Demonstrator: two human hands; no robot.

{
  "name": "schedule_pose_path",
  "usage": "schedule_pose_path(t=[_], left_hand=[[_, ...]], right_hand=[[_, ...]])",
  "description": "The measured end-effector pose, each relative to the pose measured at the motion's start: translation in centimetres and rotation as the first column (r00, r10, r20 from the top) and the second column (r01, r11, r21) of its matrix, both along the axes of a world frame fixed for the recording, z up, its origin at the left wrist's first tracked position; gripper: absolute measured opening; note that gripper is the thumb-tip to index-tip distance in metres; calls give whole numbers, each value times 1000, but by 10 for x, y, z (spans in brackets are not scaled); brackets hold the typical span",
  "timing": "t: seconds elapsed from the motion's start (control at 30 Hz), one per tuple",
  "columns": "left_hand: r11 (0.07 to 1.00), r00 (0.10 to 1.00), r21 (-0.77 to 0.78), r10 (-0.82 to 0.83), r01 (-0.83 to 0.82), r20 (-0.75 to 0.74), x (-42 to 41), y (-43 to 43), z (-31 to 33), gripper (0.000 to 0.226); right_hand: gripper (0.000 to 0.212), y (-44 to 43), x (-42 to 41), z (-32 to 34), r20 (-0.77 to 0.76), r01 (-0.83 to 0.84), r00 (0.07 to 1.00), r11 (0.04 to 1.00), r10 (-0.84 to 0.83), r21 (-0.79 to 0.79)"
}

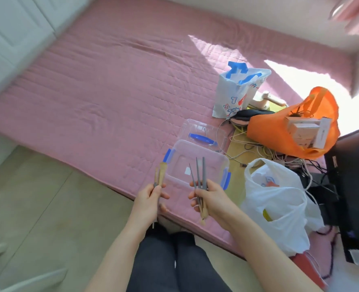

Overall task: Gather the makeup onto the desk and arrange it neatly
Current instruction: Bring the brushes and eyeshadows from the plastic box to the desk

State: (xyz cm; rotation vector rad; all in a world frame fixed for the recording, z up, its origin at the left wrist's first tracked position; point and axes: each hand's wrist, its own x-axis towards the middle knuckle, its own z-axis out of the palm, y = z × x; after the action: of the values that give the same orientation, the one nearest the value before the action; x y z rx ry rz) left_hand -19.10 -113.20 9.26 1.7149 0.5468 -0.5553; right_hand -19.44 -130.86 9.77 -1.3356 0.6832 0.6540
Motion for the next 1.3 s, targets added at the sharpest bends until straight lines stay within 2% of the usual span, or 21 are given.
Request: schedule_pose_path(t=[0.13, 0.37, 0.7, 0.93, 1.17, 1.3], left_hand=[[977, 985, -124, 165, -171, -59, -32, 21, 18, 21], [928, 933, -99, 357, -359, -39, -74, 81, 35, 23], [719, 725, -97, 685, -688, -63, -125, 205, 43, 24], [640, 643, -66, 765, -765, -26, -153, 305, 44, 24], [508, 511, -62, 859, -859, -28, -178, 387, 42, 22], [458, 460, -59, 887, -887, -41, -182, 413, 39, 21]], right_hand=[[25, 27, -20, 14, -1, -112, 994, 994, 112, -17], [23, 89, -36, 36, -31, -343, 939, 939, 342, -16], [22, 223, -21, 48, -8, -526, 850, 847, 527, -75], [19, 337, -30, 51, -3, -638, 769, 768, 639, -48], [17, 425, -34, 47, 3, -714, 700, 700, 714, -33], [17, 460, -27, 43, 70, -729, 670, 673, 739, -126]])
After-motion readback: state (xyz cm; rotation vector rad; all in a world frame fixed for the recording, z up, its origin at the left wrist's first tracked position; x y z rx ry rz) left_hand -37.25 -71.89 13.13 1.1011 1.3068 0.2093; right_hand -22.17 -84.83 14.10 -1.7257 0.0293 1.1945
